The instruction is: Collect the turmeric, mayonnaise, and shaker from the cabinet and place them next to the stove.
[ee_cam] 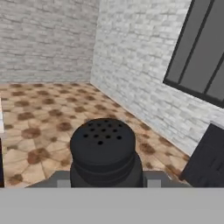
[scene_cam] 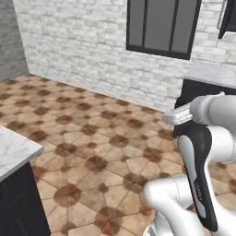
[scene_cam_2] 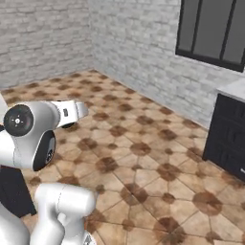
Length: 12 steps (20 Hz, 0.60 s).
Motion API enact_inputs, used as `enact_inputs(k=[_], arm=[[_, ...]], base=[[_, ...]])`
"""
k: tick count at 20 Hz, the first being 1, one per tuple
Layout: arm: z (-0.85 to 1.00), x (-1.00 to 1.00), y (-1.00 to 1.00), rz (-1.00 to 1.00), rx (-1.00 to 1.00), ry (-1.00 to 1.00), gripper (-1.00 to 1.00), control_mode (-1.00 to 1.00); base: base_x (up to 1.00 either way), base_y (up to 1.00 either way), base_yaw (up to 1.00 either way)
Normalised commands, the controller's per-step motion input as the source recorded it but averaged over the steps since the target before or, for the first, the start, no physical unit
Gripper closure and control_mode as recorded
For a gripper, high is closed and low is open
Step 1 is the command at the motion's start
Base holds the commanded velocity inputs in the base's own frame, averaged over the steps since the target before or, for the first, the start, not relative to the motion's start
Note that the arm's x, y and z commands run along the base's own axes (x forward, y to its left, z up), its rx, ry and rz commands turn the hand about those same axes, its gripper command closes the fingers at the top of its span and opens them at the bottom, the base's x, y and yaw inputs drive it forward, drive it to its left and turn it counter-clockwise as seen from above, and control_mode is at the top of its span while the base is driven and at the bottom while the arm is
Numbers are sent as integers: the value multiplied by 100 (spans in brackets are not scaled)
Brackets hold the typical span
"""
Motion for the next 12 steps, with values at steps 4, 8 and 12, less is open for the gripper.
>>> enact_inputs(k=[4, 8, 12], arm=[[0, 0, 0, 0, 0, 0, 100, 100], [0, 0, 0, 0, 0, 0, 100, 100], [0, 0, 0, 0, 0, 0, 100, 100]], base=[[-36, 68, 48], [-24, 79, 49], [-13, 90, 48]])
